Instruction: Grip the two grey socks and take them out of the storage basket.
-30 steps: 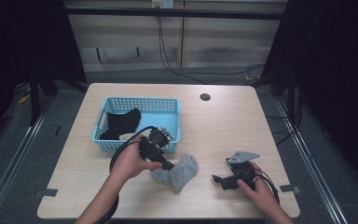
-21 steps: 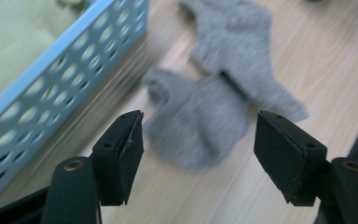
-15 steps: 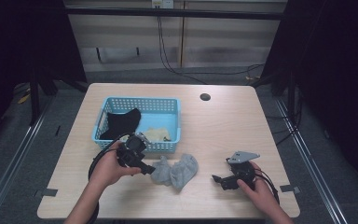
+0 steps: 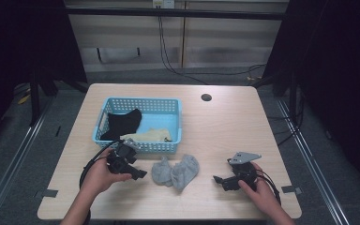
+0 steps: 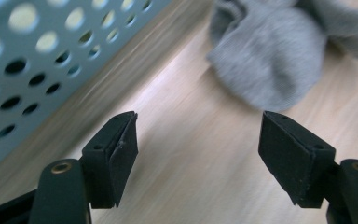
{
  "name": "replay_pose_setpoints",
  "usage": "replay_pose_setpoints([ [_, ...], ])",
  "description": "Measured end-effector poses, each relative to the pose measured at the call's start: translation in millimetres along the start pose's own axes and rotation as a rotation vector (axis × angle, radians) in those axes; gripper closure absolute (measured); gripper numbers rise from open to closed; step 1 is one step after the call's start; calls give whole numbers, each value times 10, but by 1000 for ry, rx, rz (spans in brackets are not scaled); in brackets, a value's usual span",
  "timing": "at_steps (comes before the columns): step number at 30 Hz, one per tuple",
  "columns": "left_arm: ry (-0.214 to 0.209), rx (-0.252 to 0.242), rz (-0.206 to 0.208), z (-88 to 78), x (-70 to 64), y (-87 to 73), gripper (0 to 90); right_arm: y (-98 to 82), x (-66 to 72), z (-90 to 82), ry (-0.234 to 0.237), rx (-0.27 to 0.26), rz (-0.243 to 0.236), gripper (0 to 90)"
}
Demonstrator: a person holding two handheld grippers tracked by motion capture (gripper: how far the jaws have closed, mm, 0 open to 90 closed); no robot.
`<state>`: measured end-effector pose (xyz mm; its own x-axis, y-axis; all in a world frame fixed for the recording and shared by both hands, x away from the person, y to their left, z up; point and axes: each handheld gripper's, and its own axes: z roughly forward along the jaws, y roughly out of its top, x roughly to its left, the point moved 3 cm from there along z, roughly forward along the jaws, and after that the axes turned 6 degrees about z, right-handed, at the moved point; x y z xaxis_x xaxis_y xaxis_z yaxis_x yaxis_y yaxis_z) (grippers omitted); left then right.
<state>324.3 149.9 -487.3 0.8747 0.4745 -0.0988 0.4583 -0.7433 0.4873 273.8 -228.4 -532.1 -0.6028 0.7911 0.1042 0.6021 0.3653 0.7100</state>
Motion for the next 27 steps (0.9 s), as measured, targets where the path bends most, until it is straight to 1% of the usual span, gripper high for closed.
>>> replay_pose_setpoints([
  [1, 12, -2, 8, 18, 16, -31, 276, 0, 0, -1, -1, 1, 1, 100],
  [4, 30, -19, 8, 66, 55, -111, 275, 0, 0, -1, -1, 1, 1, 100],
  [5, 41, -43, 6, 94, 70, -139, 271, 0, 0, -1, -1, 1, 1, 100],
  [7, 48, -72, 15, 143, 93, -176, 263, 0, 0, -1, -1, 1, 1, 100],
  [8, 61, -96, 17, 173, 98, -198, 250, 0, 0, -1, -1, 1, 1, 100],
  [9, 64, -116, 16, 187, 99, -202, 220, 0, 0, -1, -1, 1, 1, 99],
  [11, 74, -135, 30, 192, 108, -214, 219, 0, 0, 0, -1, 0, 0, 100],
  [12, 83, -145, 30, 201, 103, -219, 218, 0, 0, 0, -1, 0, 0, 99],
  [13, 93, -162, 46, 216, 98, -230, 211, 0, 0, -1, -1, 1, 1, 99],
  [14, 105, -170, 69, 228, 92, -242, 199, 0, 0, -1, -1, 1, 1, 99],
  [15, 112, -197, 82, 252, 74, -265, 162, 0, 0, 0, 0, 0, 0, 99],
  [16, 108, -217, 84, 262, 73, -275, 150, 0, 1, -1, -1, 1, 1, 100],
  [17, 108, -217, 84, 262, 73, -275, 149, 0, 1, -1, -1, 1, 1, 100],
  [18, 107, -252, 83, 271, 77, -301, 147, 0, 1, -1, -1, 1, 1, 99],
  [19, 107, -252, 83, 271, 77, -301, 144, -1, 1, -1, -1, 1, 1, 99],
  [20, 115, -272, 89, 274, 83, -323, 138, 0, 0, -1, -1, 0, 0, 99],
  [21, 112, -296, 97, 280, 93, -349, 136, -1, 1, -1, -1, 1, 1, 99],
  [23, 108, -295, 105, 277, 96, -353, 136, 0, 1, 0, 0, 0, 0, 99],
  [27, 108, -294, 105, 277, 96, -353, 135, 0, 0, 1, 0, -1, -1, 99],
])
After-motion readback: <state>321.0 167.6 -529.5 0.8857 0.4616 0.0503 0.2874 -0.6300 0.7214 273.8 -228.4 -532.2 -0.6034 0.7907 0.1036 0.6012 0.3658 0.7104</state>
